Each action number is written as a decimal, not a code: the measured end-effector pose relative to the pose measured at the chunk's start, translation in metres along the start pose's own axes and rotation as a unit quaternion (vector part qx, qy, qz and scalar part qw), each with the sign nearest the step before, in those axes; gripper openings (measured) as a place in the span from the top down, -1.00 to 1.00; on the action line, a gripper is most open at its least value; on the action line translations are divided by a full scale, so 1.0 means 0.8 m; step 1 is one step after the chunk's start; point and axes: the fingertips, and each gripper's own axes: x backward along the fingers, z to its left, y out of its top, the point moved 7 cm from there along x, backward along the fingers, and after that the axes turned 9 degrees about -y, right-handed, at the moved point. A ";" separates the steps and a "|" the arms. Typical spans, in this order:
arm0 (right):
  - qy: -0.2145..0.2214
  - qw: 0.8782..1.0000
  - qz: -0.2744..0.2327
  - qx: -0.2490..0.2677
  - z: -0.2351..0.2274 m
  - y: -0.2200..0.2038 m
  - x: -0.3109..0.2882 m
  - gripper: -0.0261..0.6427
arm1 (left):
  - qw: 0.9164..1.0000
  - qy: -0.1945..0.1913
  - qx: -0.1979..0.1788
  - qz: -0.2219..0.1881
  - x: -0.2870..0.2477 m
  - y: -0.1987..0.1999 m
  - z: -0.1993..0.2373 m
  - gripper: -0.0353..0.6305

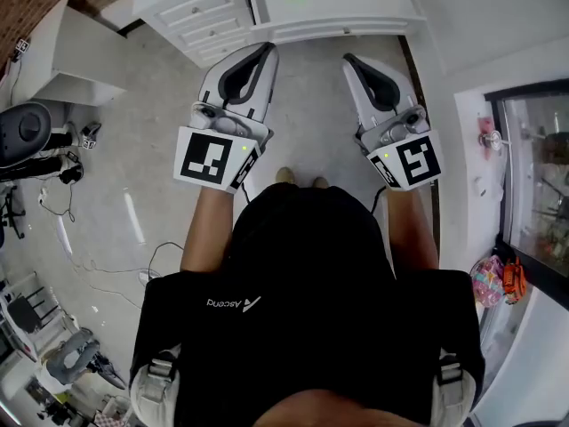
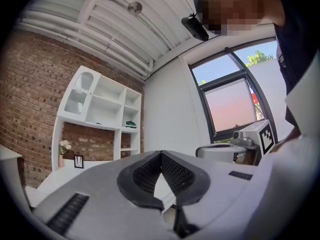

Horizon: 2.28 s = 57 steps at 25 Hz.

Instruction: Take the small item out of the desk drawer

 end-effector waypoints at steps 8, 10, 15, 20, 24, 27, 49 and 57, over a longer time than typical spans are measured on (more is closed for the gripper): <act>-0.024 1.000 0.007 0.012 0.017 -0.002 -0.028 0.92 | 1.000 -0.014 -0.001 -0.006 0.014 -0.001 0.042 0.90; -0.029 0.999 0.010 0.015 0.019 -0.005 -0.034 0.92 | 1.000 -0.016 0.000 -0.006 0.016 -0.004 0.053 0.89; -0.039 0.999 0.015 0.018 0.017 -0.011 -0.052 0.92 | 1.000 -0.022 0.002 -0.008 0.012 -0.009 0.076 0.90; -0.040 0.999 0.013 0.023 0.003 -0.020 -0.067 0.92 | 1.000 -0.021 0.002 -0.008 -0.005 -0.018 0.091 0.89; -0.040 0.999 0.009 0.020 -0.021 -0.030 -0.089 0.92 | 1.000 -0.021 0.000 -0.004 -0.028 -0.026 0.106 0.90; -0.039 0.999 0.006 0.020 -0.046 -0.037 -0.111 0.92 | 1.000 -0.017 -0.001 0.001 -0.052 -0.032 0.123 0.90; 0.024 1.000 0.016 0.004 -0.292 -0.131 -0.279 0.92 | 0.997 0.040 0.005 0.067 -0.306 -0.111 0.248 0.89; 0.048 0.999 0.025 -0.003 -0.353 -0.160 -0.325 0.92 | 0.993 0.061 0.021 0.101 -0.371 -0.160 0.289 0.89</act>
